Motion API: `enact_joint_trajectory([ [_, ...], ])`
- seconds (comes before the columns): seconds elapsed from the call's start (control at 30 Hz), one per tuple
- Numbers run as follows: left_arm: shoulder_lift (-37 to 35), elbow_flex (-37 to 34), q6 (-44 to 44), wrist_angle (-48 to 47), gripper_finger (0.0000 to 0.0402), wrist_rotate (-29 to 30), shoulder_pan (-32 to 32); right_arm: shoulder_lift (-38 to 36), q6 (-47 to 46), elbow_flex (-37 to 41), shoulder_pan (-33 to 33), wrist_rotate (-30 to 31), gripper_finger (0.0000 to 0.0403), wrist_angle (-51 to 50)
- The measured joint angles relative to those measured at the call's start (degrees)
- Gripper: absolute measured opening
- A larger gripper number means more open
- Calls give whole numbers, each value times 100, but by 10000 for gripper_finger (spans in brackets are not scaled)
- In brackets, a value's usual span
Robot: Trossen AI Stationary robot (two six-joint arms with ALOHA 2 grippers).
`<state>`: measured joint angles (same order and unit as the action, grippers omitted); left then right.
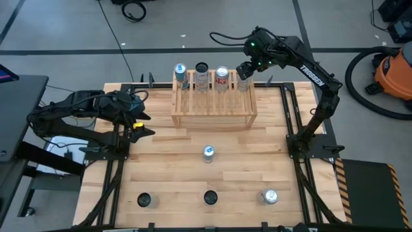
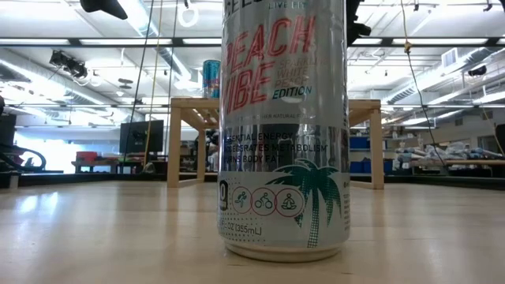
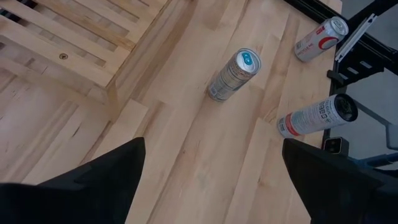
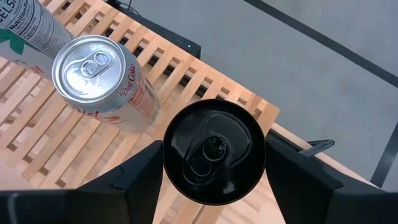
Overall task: Place canned beverage on shelf
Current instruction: Put the top white and yellow soda can on the shelf
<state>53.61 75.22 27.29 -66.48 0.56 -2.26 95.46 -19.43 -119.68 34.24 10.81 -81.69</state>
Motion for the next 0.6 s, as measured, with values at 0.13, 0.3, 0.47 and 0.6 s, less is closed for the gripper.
enact_joint_trajectory([
  [0.13, 1, 0, -2, 0, 380, 0, -1, -2, 25, -4, 2, -20, 271, -67],
  [0.3, 0, 0, -2, 2, 380, 0, -2, -15, 423, -13, 51, -126, 273, -174],
  [0.47, 0, 0, -1, 2, 380, 0, -1, -14, 1017, -11, 221, -499, 267, -67],
  [0.6, 2, 0, 2, 2, 380, 0, -2, -11, 1413, -9, 370, -781, 268, -26],
])
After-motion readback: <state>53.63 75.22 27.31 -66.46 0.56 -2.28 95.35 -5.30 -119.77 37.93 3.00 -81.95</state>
